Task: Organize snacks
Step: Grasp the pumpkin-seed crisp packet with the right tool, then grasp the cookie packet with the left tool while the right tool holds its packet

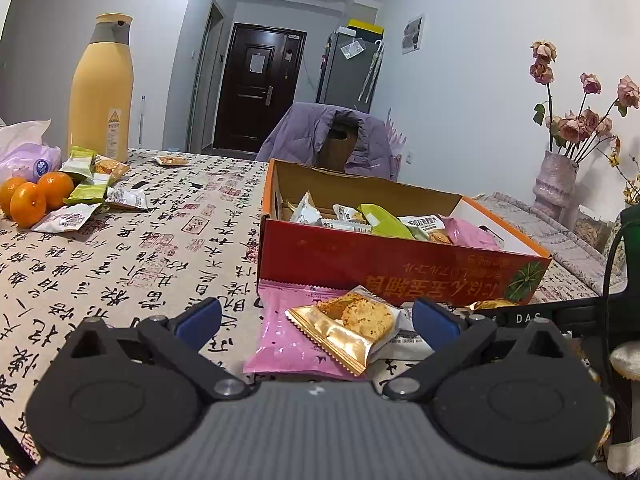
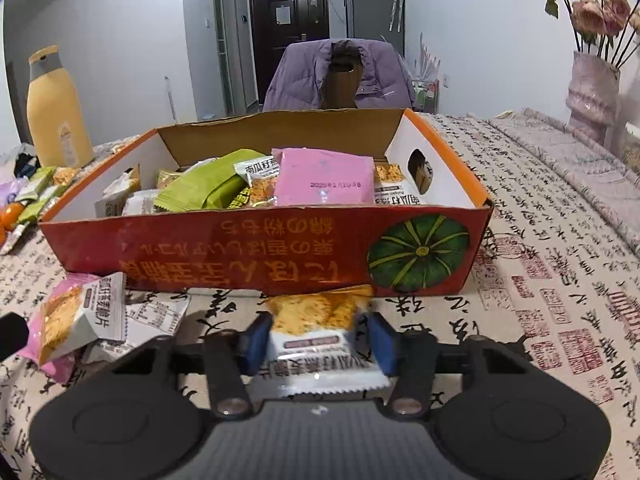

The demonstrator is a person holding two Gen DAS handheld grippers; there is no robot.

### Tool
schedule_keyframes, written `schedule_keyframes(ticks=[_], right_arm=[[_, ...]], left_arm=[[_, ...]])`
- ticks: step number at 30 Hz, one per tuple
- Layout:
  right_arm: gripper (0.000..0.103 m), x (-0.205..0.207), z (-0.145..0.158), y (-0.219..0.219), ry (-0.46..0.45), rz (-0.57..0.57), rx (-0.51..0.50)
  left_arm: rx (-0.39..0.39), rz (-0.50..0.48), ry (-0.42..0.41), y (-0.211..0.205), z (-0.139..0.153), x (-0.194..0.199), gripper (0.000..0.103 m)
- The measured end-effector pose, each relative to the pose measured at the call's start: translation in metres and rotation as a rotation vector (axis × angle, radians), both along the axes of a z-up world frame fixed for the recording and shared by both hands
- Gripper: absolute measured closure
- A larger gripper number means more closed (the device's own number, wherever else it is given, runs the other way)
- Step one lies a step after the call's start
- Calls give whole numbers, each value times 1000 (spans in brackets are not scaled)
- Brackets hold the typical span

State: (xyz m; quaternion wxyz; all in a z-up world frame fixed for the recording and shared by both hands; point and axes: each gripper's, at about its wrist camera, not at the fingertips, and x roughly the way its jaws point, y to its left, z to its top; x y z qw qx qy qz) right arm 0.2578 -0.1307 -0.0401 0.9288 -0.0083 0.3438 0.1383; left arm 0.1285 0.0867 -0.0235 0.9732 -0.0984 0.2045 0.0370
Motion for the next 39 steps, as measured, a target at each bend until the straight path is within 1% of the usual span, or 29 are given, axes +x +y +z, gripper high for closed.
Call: schedule_keyframes(ticks=[2,9,14,19,23,26,28,33,39], right_arm=[[59,-1,0,-1,-7,2,3],[63,-4,1,-7,-20,-2,25],[63,-17,6,-11,-77,2,15],[63,-34,10,-19,-165,12,-13],[63,-40,11,-29,-214,-6,-34],[63,-38,10,-36,-237,-30,-52],[63,-38,10,-39,-233,-37,-38],[63,-43,11,-41,-256,-25,-26],[63,-43,11,-41,-256,-15,-15]], left_arm=[[-1,2,4,0,0,0,0],[-4,2,5,0,-1,1,0],[-4,1,6,0,-1,1,0],[-4,2,7,0,-1,1,0],[0,3,11,-1,-2,1,0],[7,7,20,-2,-2,2,0],[11,11,25,-2,-2,2,0],[44,5,57,-5,-1,6,0],[132,-31,74,-13,5,11,0]])
